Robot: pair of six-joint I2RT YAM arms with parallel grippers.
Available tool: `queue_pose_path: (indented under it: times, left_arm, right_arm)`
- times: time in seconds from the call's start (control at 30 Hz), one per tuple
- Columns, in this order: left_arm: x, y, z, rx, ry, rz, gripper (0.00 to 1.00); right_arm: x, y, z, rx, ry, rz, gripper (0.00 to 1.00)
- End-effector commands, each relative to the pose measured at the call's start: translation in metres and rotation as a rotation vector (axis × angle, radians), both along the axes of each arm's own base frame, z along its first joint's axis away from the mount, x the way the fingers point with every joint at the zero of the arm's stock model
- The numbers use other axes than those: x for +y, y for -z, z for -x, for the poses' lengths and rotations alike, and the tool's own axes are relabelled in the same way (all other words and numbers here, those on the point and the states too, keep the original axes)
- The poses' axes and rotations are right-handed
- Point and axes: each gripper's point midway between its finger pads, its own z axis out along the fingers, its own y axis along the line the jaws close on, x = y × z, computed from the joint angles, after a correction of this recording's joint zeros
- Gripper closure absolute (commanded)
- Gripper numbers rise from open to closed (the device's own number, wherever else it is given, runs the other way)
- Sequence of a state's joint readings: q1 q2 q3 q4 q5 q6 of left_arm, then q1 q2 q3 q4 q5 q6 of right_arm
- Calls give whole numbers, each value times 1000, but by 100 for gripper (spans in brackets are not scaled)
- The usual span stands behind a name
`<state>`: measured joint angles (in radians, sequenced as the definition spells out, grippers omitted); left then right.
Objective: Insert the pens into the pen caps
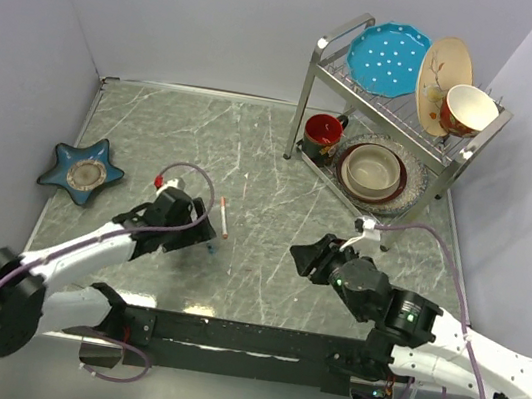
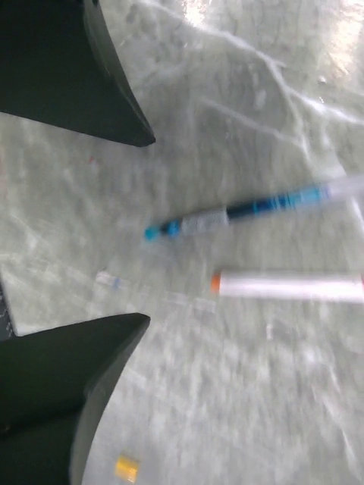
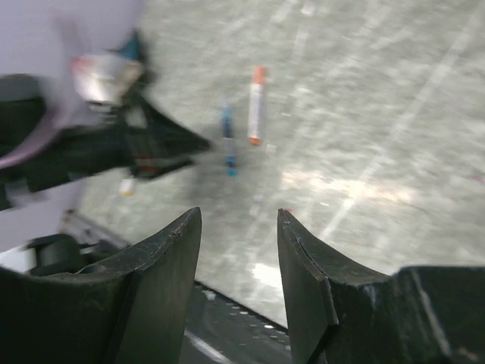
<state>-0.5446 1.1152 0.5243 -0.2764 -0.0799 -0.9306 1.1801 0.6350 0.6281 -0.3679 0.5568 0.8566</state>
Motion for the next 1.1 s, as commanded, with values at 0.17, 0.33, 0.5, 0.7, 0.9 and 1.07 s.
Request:
queue_pose_path:
  times: [0.17, 0.33, 0.5, 0.7, 0.9, 1.07]
  left_arm:
    - [-1, -130, -9, -342, 104, 65, 0]
    - [0, -156, -2, -409, 173, 54, 1]
    - [2, -159, 8, -447, 247, 27, 1]
    - [-1, -166, 15, -499, 283, 60, 1]
    - [1, -173, 21, -531, 287, 79, 1]
    - [4, -180, 23, -564, 279, 85, 1]
  right_arm:
    - [-55, 87, -43, 236, 271, 288, 48]
    - [-99, 117, -54, 352, 439, 444, 48]
    - [-122, 146, -53, 456, 486, 484, 48]
    - [-131, 168, -49, 566, 508, 485, 49]
    - [-148, 183, -38, 647, 606, 561, 48]
    - [-155, 187, -34, 671, 644, 581, 47]
